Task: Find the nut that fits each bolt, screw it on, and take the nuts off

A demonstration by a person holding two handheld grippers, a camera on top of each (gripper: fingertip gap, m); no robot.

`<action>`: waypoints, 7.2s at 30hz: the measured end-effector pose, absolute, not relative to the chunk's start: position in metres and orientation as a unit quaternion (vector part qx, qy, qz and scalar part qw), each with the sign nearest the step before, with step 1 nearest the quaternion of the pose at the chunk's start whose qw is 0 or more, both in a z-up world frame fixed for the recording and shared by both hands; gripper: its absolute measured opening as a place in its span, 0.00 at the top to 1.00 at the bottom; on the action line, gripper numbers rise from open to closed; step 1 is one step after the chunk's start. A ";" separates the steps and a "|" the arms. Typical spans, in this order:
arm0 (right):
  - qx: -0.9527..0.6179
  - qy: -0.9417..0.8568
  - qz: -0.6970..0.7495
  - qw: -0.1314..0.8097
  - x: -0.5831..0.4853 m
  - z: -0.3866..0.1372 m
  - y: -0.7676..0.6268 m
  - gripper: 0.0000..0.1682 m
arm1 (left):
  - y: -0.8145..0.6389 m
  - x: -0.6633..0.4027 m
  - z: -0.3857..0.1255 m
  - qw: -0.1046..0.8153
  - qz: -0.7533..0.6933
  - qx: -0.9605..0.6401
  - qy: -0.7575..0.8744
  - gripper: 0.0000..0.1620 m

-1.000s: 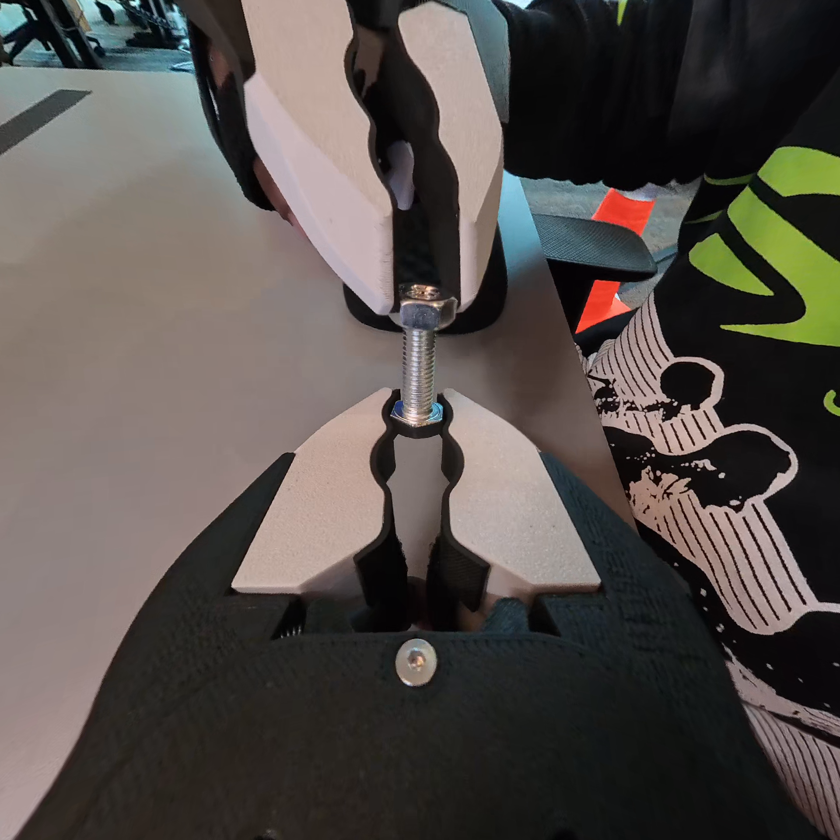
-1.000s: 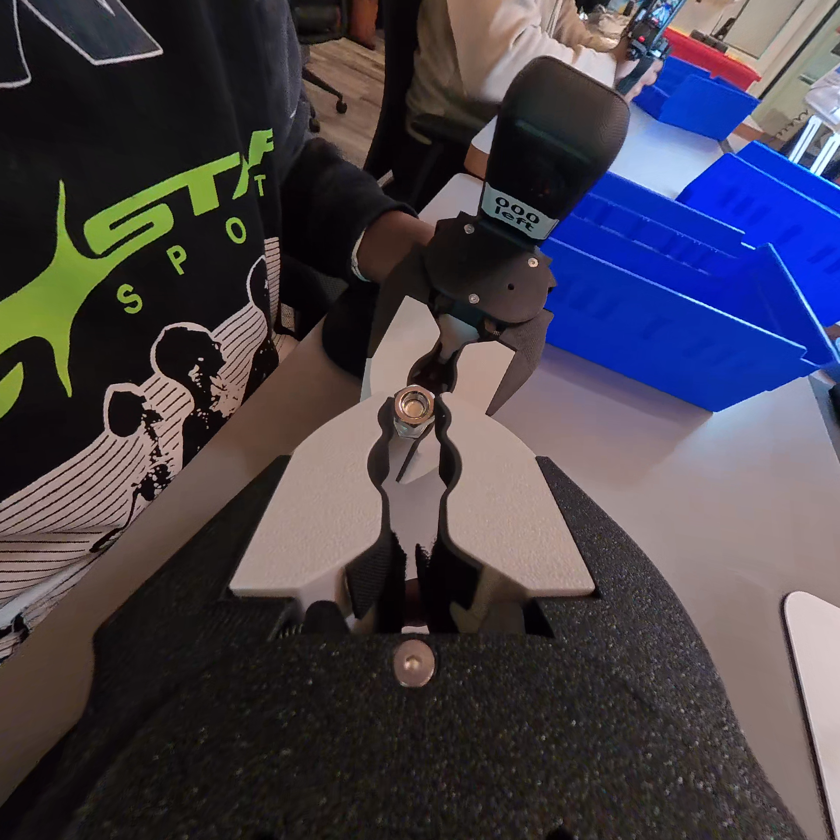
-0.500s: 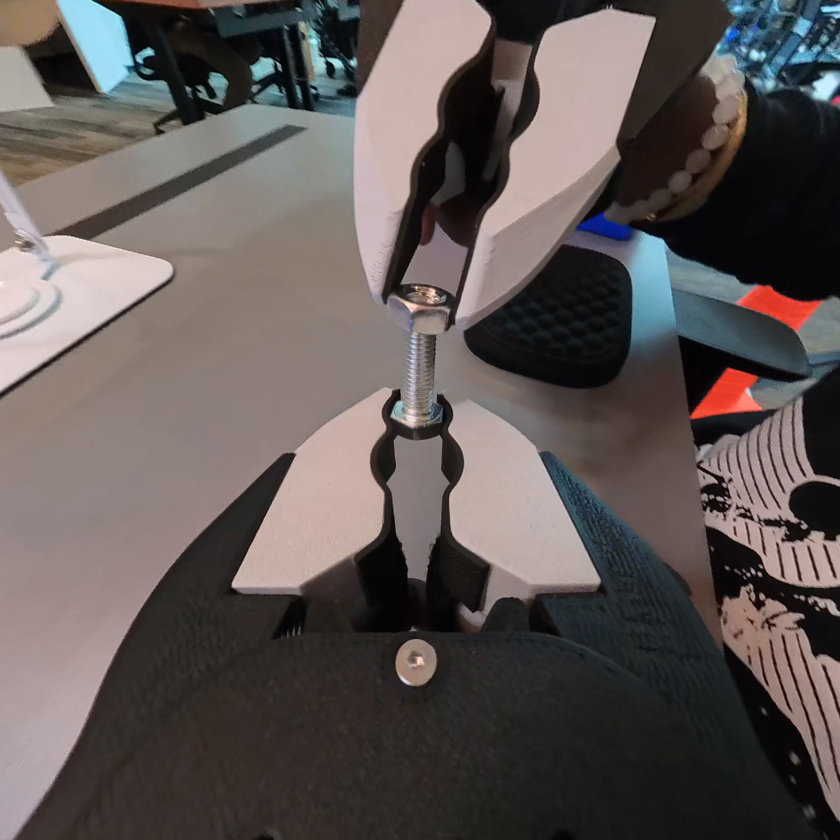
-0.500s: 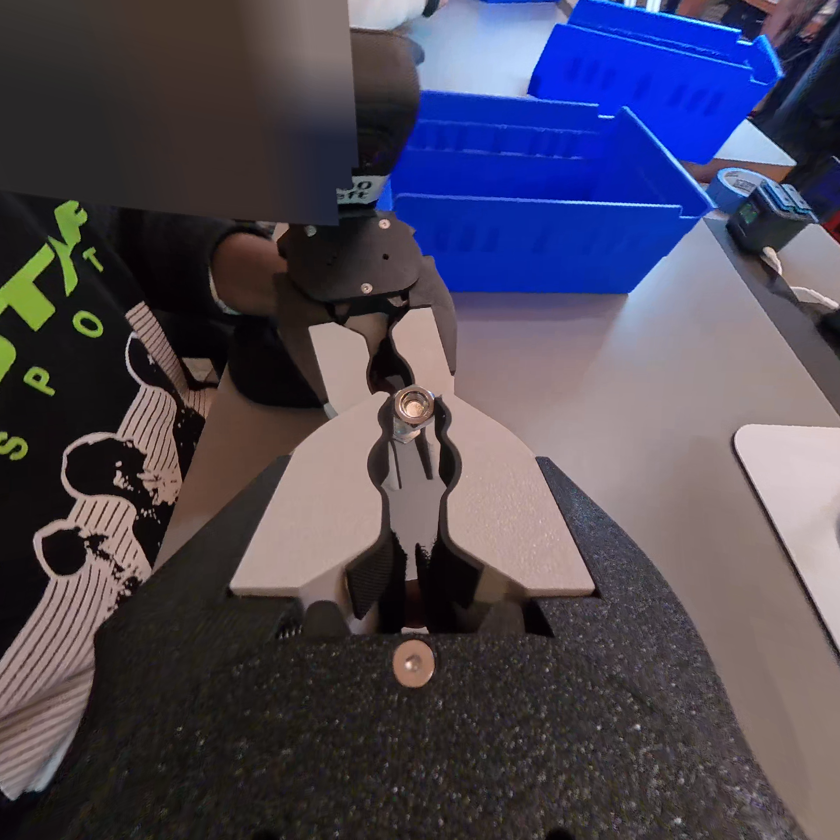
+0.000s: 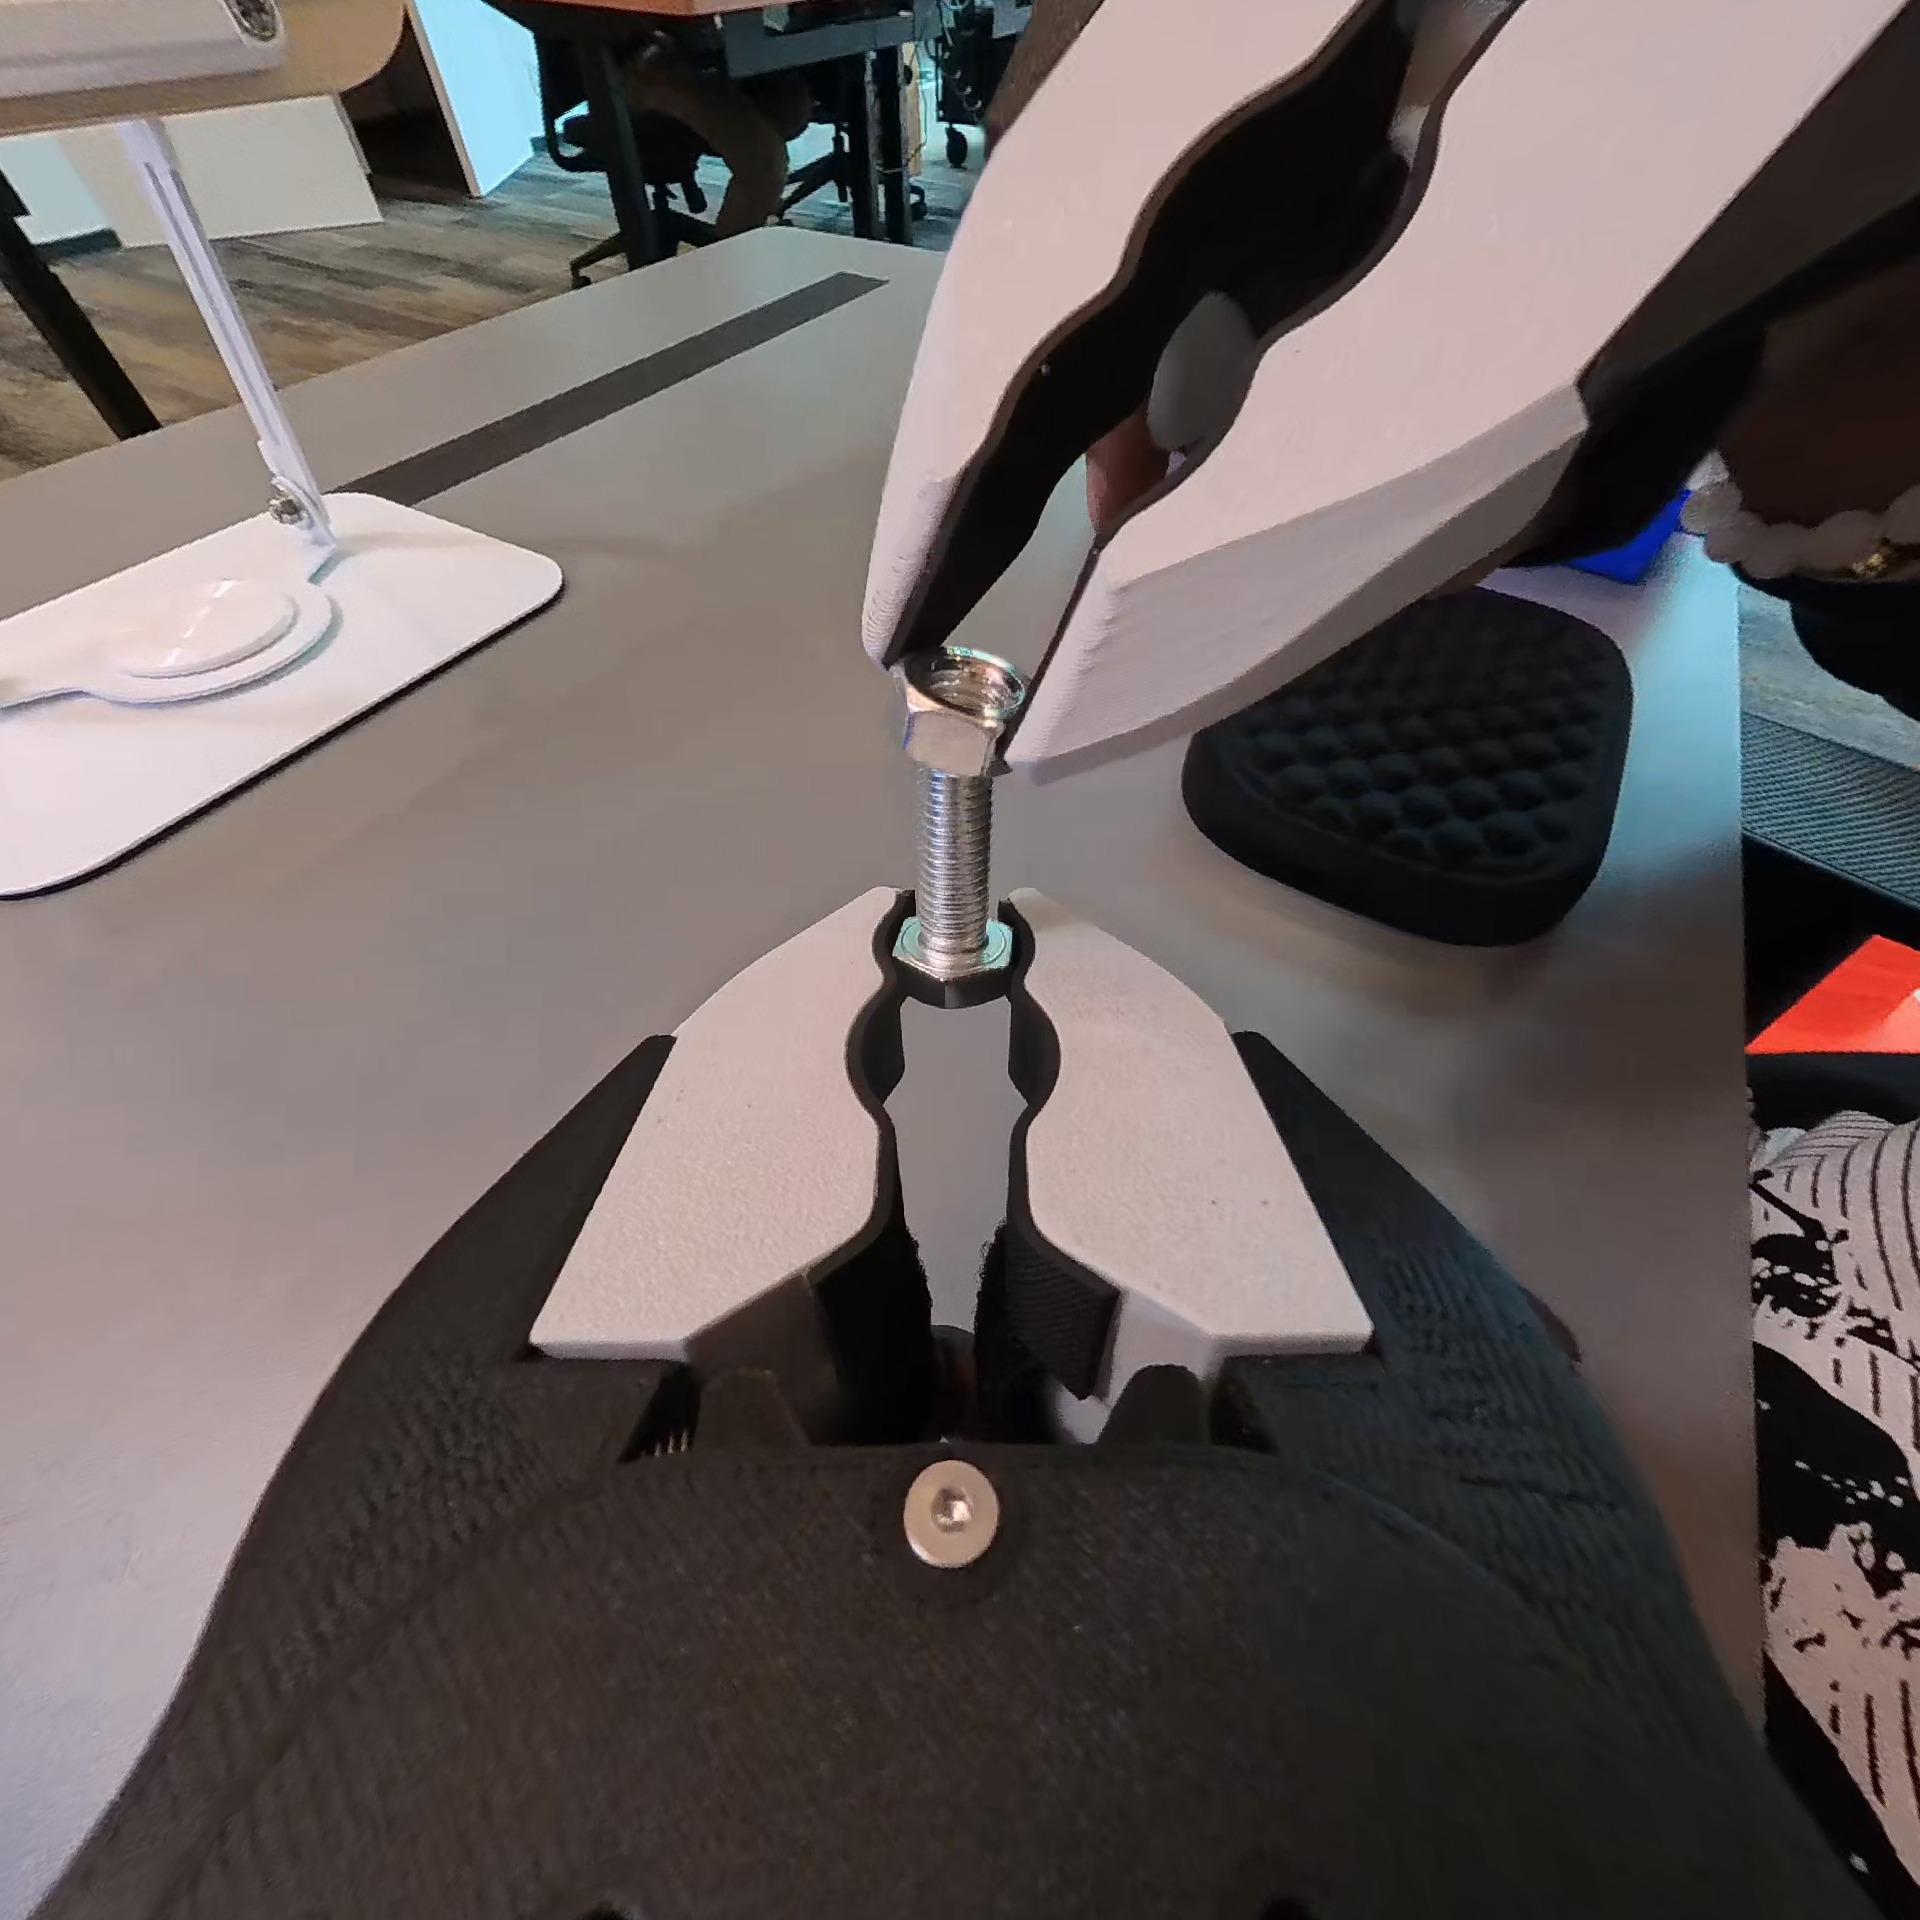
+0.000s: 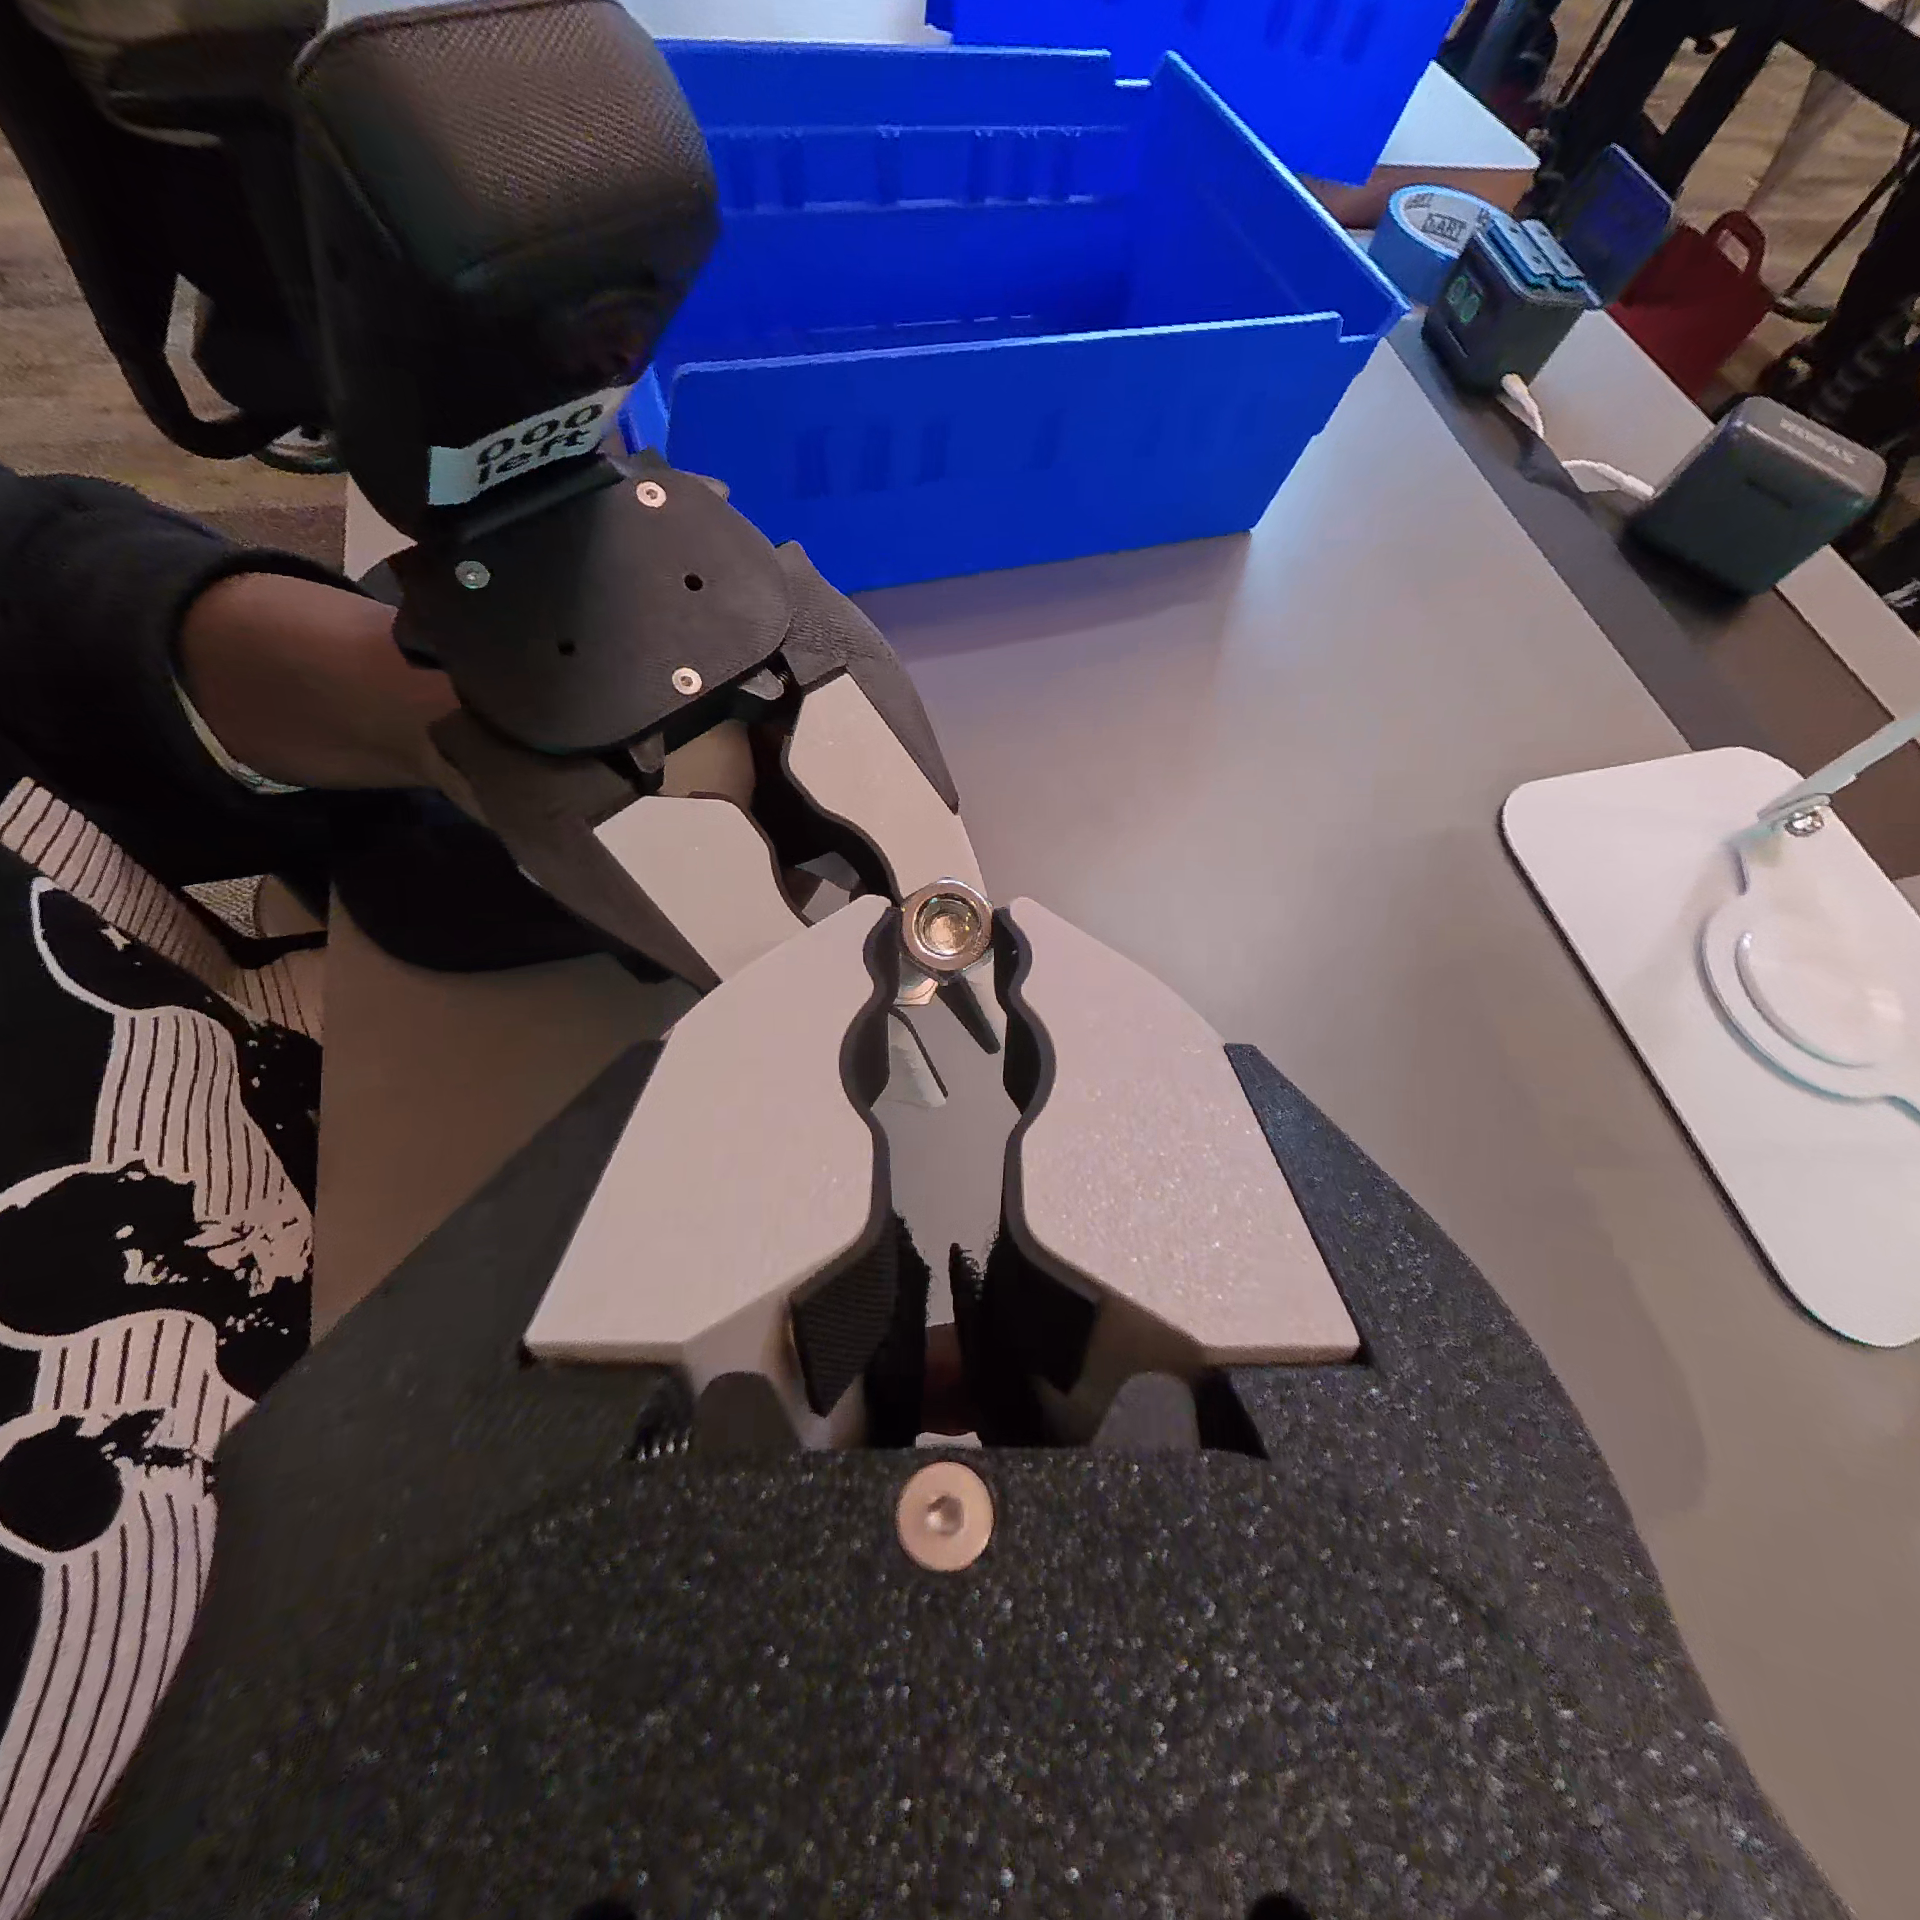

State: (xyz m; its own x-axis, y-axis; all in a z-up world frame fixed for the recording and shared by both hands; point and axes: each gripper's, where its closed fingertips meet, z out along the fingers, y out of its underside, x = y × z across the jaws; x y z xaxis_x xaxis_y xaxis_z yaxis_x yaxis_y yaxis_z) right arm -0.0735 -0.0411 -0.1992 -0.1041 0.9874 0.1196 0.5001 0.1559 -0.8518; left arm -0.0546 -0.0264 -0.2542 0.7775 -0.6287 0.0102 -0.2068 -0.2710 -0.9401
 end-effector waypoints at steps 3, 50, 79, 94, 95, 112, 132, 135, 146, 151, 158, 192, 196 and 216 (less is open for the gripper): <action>-0.559 -0.663 0.334 0.370 -0.075 -0.198 -0.041 0.90 | -0.027 -0.055 -0.252 0.539 -0.215 -0.770 0.266 0.90; -0.721 -0.527 0.248 0.375 0.012 -0.269 0.141 0.66 | -0.030 -0.059 -0.237 0.563 -0.288 -0.737 0.238 0.90; -0.692 -0.589 0.235 0.345 -0.081 -0.322 0.232 0.85 | -0.033 -0.055 -0.238 0.555 -0.304 -0.733 0.249 0.90; -0.530 -0.633 0.443 0.350 -0.081 -0.221 0.094 0.90 | -0.035 -0.050 -0.242 0.546 -0.294 -0.737 0.268 0.90; -0.485 -0.643 0.487 0.339 -0.076 -0.202 0.061 0.90 | -0.036 -0.049 -0.243 0.544 -0.293 -0.737 0.275 0.90; -0.260 -0.827 0.435 0.245 -0.041 -0.196 -0.090 0.90 | -0.077 -0.016 -0.248 0.504 -0.324 -0.673 0.434 0.90; -0.421 -0.767 0.380 0.301 -0.061 -0.202 -0.059 0.89 | -0.044 -0.038 -0.252 0.532 -0.252 -0.739 0.328 0.91; -0.469 -0.729 0.382 0.321 -0.067 -0.200 -0.054 0.90 | -0.038 -0.043 -0.250 0.541 -0.241 -0.745 0.306 0.91; -0.583 -0.667 0.279 0.370 -0.075 -0.205 -0.044 0.89 | -0.028 -0.051 -0.256 0.539 -0.202 -0.770 0.277 0.91; -0.583 -0.668 0.265 0.378 -0.077 -0.206 -0.040 0.89 | -0.029 -0.053 -0.253 0.537 -0.230 -0.766 0.267 0.90; -0.568 -0.638 0.357 0.379 -0.080 -0.197 -0.046 0.71 | -0.029 -0.057 -0.244 0.552 -0.267 -0.751 0.244 0.91; -0.530 -0.495 0.551 0.413 -0.080 -0.184 -0.057 0.85 | -0.028 -0.062 -0.239 0.559 -0.291 -0.743 0.224 0.90; -0.527 -0.491 0.545 0.428 -0.075 -0.183 -0.054 0.88 | -0.029 -0.060 -0.239 0.558 -0.290 -0.742 0.231 0.90; -0.521 -0.480 0.543 0.452 -0.084 -0.187 -0.048 0.74 | -0.034 -0.054 -0.242 0.551 -0.288 -0.739 0.258 0.90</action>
State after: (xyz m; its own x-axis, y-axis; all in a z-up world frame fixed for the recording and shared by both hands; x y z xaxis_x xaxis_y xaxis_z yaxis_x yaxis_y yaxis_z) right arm -0.0837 -0.0480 -0.1875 -0.0496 0.9901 -0.1316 0.0089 -0.1313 -0.9913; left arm -0.0538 -0.0338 -0.2421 0.7000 -0.6999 0.1420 -0.0647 -0.2601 -0.9634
